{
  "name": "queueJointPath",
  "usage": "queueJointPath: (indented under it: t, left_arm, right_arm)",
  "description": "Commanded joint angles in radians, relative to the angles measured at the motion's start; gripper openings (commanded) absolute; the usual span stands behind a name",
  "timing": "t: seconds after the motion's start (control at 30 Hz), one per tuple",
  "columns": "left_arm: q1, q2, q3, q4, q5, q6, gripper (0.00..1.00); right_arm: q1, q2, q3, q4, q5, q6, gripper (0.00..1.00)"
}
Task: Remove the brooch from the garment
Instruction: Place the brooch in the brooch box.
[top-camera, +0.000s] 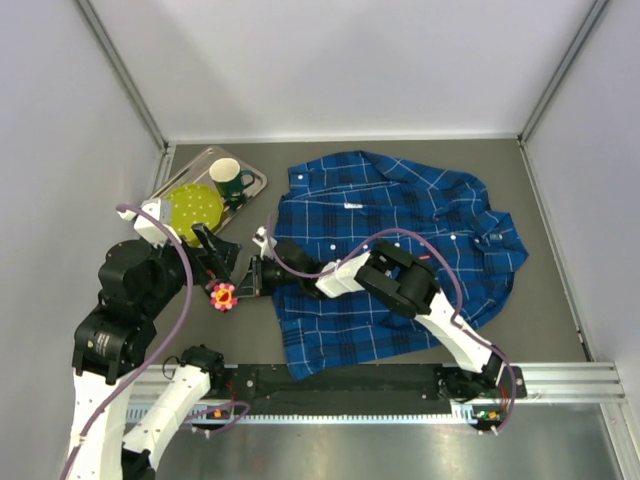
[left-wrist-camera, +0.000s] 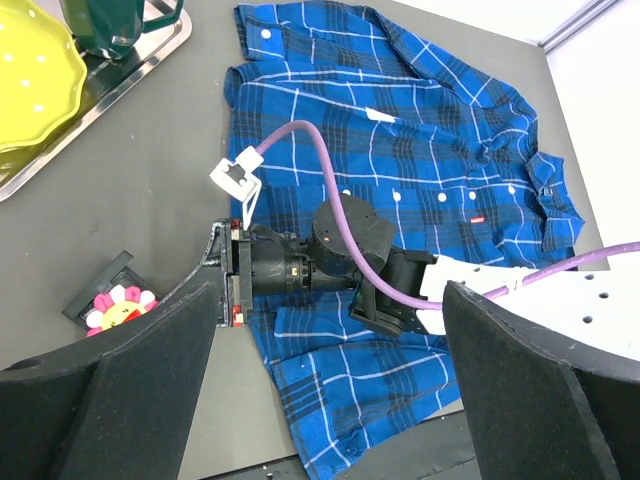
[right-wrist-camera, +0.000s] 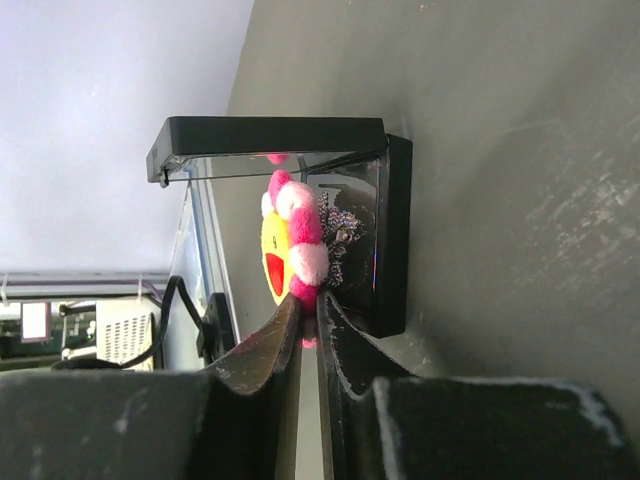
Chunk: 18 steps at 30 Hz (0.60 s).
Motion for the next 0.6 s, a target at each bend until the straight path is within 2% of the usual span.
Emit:
queueJointPath:
  t: [0.0,0.17,0.57]
  left_arm:
    - [0.001,0.004,-0.006,0.054,0.016,0.006,0.98]
    - [0.001,0.004,-0.011,0.06,0.024,0.005,0.97]
    - [0.001,0.007,-0.02,0.066,0.033,0.002,0.97]
  right_arm:
    - [0.002,0.008,0.042,0.005,0.004,-0.023,0.11]
    - [0.001,0.001,0.03,0.003,0.007,-0.028,0.21]
    - [-0.001,-0.073,-0.031,0.016,0.015,-0.06,0.35]
